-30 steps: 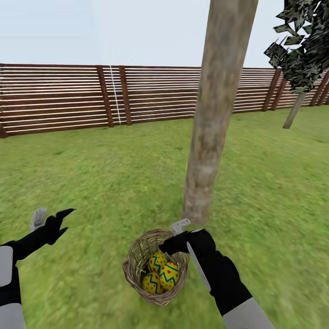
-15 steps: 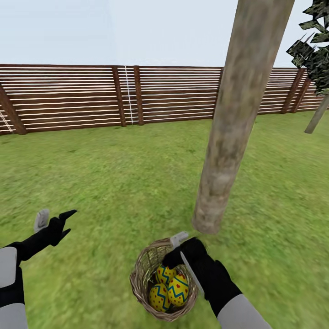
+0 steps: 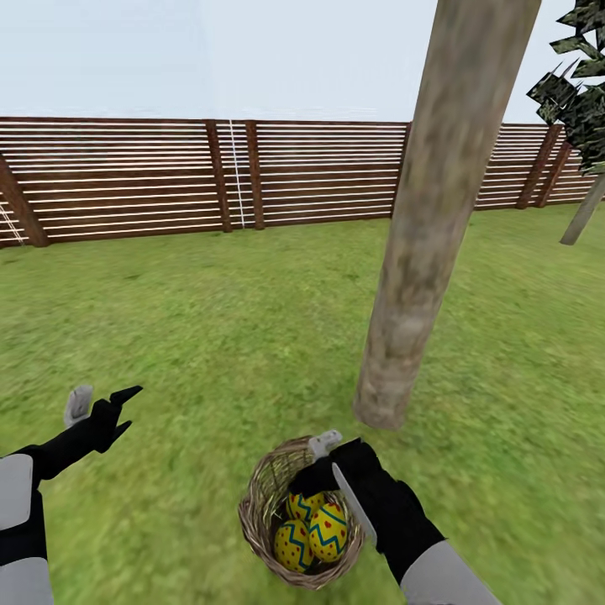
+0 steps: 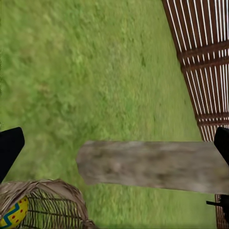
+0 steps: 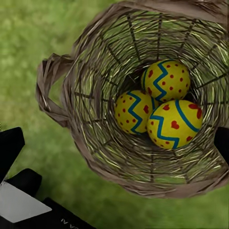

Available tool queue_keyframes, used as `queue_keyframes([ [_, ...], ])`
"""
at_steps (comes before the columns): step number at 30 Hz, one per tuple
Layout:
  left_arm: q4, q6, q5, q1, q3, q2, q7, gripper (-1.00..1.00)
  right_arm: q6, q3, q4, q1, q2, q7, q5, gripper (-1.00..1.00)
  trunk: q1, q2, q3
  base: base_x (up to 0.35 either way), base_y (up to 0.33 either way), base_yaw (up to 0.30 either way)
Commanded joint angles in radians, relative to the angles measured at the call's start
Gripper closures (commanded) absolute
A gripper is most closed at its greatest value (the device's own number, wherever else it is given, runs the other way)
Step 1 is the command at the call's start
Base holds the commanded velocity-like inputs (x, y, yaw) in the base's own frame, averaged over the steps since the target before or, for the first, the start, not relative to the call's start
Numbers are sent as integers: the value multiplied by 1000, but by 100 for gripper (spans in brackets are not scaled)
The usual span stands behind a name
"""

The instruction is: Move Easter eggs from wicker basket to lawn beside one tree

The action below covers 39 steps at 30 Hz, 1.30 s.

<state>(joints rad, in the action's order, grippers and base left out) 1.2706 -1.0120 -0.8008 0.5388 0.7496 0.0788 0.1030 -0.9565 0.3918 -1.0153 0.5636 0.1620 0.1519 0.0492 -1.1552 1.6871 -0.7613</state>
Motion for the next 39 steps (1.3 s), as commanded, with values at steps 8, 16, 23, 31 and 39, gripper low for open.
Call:
queue_keyframes([
  [8, 0, -5, 9, 1, 2, -2, 10, -100, 69, -226, 23, 1, 8, -36, 15, -100, -31, 57, -26, 0, 0, 0],
  [16, -1, -5, 9, 1, 2, -2, 10, -100, 109, -238, 75, 2, 12, -200, 18, -100, -61, 113, -51, 0, 0, 0],
  [23, -2, -5, 9, 1, 2, -2, 10, -100, 127, -237, 149, 5, 12, -206, 12, -100, -88, 162, -73, 0, 0, 0],
  [31, -2, -5, 9, 1, 2, -2, 10, -100, 134, -203, 145, 4, 12, -204, 11, -100, -119, 218, -98, 0, 0, 0],
  [39, -20, -5, 9, 1, 2, -2, 12, -100, 134, -179, 129, 4, 12, -204, 11, -100, -119, 218, -98, 50, 35, 0],
])
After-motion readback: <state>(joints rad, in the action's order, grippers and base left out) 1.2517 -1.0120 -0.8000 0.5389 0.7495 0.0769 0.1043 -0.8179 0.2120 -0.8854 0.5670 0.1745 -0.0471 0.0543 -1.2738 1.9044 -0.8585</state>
